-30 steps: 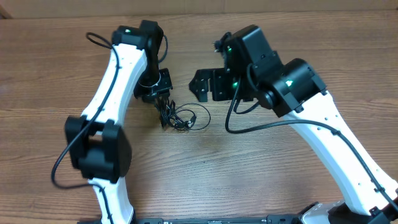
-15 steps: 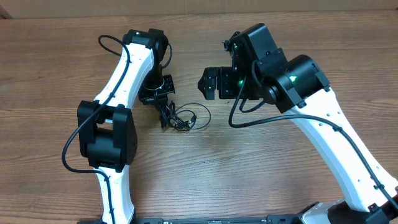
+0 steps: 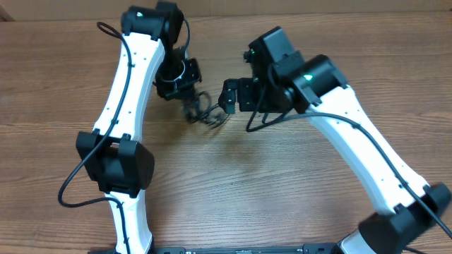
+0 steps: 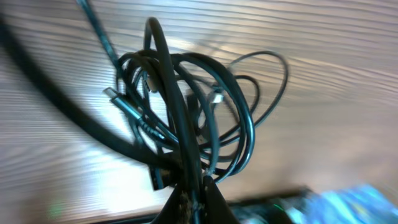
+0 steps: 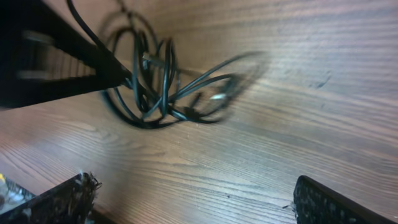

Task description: Untangle cables

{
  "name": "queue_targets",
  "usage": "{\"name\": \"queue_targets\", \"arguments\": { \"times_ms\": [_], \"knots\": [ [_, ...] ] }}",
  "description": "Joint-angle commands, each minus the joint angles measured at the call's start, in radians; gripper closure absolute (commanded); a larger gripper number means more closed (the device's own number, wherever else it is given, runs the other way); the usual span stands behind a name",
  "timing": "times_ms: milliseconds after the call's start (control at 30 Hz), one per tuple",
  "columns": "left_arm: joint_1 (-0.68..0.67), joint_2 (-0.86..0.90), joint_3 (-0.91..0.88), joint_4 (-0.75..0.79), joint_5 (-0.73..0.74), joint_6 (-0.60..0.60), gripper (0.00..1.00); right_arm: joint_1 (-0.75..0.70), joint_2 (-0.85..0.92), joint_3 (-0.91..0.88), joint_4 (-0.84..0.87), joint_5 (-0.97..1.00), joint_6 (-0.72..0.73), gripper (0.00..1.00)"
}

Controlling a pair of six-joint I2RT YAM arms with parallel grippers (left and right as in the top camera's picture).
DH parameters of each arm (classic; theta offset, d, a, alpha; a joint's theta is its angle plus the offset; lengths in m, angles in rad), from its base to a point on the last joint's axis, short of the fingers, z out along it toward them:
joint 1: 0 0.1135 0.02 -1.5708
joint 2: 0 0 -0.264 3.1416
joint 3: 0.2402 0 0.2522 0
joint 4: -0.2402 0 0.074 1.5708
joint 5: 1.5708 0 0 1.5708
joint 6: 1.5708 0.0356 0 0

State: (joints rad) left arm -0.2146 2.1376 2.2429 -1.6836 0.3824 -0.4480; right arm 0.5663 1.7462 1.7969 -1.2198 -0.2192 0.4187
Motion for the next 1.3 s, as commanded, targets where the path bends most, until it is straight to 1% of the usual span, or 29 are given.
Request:
{"name": "queue_targets", "arguments": {
  "times_ms": [0,133,200,267,333,400,467,500,533,667,867,933,967,1000,1033,1100,1167,1200,1233,1267],
  "knots": [
    [0.008,-0.049,0.051,-0.006,0.202,-0.019,0.96,0.019,0.053,-0.005,0.002,-0.029,0.000,0.00],
    [0.008,-0.049,0.051,-0.006,0.202,-0.027,0.96,0.021,0.080,-0.005,0.010,-0.017,0.000,0.00],
    [0.008,-0.049,0.051,-0.006,0.202,-0.027,0.96,0.015,0.084,-0.005,0.017,0.033,0.006,0.00],
    [0.008,-0.049,0.051,-0.006,0.202,-0.019,0.96,0.005,0.084,-0.005,0.022,0.079,0.043,0.00],
    [0.008,-0.049,0.051,-0.006,0.202,-0.008,0.96,-0.009,0.084,-0.005,0.033,0.084,0.056,0.00],
    [0.006,-0.049,0.051,-0.006,0.203,-0.008,0.96,-0.018,0.086,-0.006,0.045,0.084,0.056,0.09],
    [0.005,-0.049,0.051,-0.006,0.212,-0.008,0.96,-0.018,0.096,-0.009,0.057,0.084,0.056,0.25],
    [0.005,-0.049,0.051,-0.006,0.214,-0.008,0.96,-0.018,0.099,-0.011,0.060,0.084,0.057,0.30],
    [0.005,-0.049,0.051,-0.006,0.214,-0.008,0.96,-0.018,0.111,-0.014,0.063,0.084,0.057,0.34],
    [0.005,-0.049,0.051,-0.006,0.221,-0.008,0.96,-0.009,0.143,-0.031,0.093,0.080,0.057,0.34],
    [0.005,-0.049,0.051,-0.006,0.220,0.000,0.96,-0.010,0.196,-0.037,0.145,-0.011,0.056,0.45],
    [0.005,-0.049,0.051,-0.006,0.220,0.004,0.96,-0.010,0.207,-0.038,0.150,-0.005,0.056,0.57],
    [0.005,-0.049,0.051,-0.006,0.220,0.008,0.96,-0.010,0.209,-0.039,0.151,-0.005,0.052,0.64],
    [0.005,-0.049,0.051,-0.006,0.217,0.007,0.96,-0.010,0.212,-0.039,0.150,0.001,0.052,0.78],
    [0.005,-0.049,0.051,-0.006,0.210,0.008,0.96,-0.011,0.213,-0.039,0.147,0.014,0.053,0.94],
    [0.006,-0.049,0.051,-0.006,0.174,0.006,0.96,-0.013,0.213,-0.040,0.135,0.078,0.056,0.96],
    [0.013,-0.049,0.051,-0.006,0.068,-0.018,0.96,-0.013,0.213,-0.040,0.099,0.209,0.119,0.96],
    [0.016,-0.049,0.051,-0.006,-0.025,-0.055,0.96,-0.014,0.213,-0.040,0.076,0.274,0.155,0.96],
    [0.019,-0.049,0.048,-0.006,-0.257,-0.164,0.96,-0.019,0.213,-0.042,0.037,0.364,0.198,0.96],
    [0.019,-0.049,0.043,-0.006,-0.356,-0.212,0.96,-0.023,0.213,-0.043,0.023,0.386,0.207,0.96]
  ]
}}
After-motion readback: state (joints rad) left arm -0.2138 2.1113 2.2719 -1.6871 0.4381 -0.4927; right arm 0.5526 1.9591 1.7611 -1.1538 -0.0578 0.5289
